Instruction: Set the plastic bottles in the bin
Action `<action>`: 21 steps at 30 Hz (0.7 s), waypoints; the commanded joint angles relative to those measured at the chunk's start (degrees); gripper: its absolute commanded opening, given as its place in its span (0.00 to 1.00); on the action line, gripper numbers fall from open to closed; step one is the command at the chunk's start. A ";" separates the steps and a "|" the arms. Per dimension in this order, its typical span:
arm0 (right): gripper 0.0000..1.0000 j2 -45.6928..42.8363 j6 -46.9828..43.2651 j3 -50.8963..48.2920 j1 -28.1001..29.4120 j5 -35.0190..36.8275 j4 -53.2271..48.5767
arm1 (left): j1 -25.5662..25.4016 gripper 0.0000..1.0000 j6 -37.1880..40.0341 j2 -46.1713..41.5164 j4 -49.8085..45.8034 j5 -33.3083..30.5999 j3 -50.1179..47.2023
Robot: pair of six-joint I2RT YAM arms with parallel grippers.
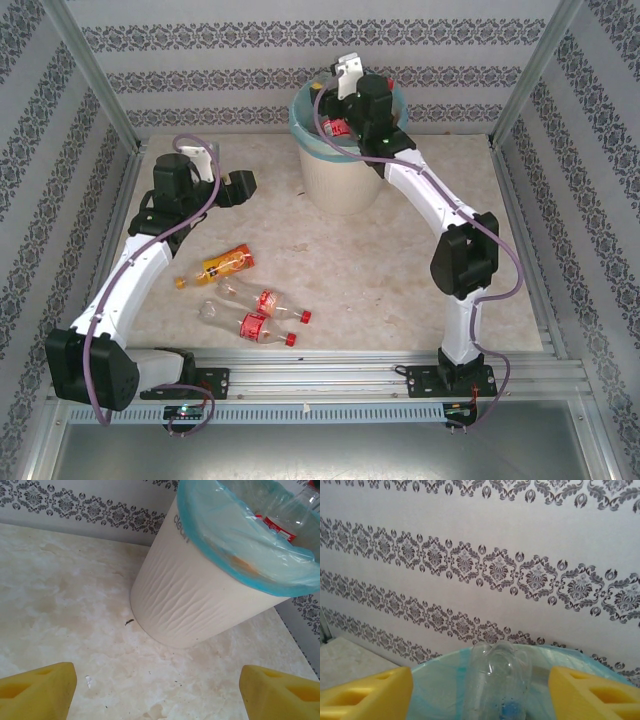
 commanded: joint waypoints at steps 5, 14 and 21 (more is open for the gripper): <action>0.53 3.55 5.18 10.68 -0.78 -0.73 -16.59 | -0.26 0.85 -0.04 -0.69 1.66 1.25 -0.55; 0.56 -3.73 10.76 12.04 2.35 -6.56 -22.30 | -0.33 0.85 1.03 -0.83 -2.01 -1.17 0.94; 0.64 -15.07 -0.21 3.29 12.90 -4.87 -22.68 | -0.43 0.85 3.62 -5.15 -10.22 -5.62 2.51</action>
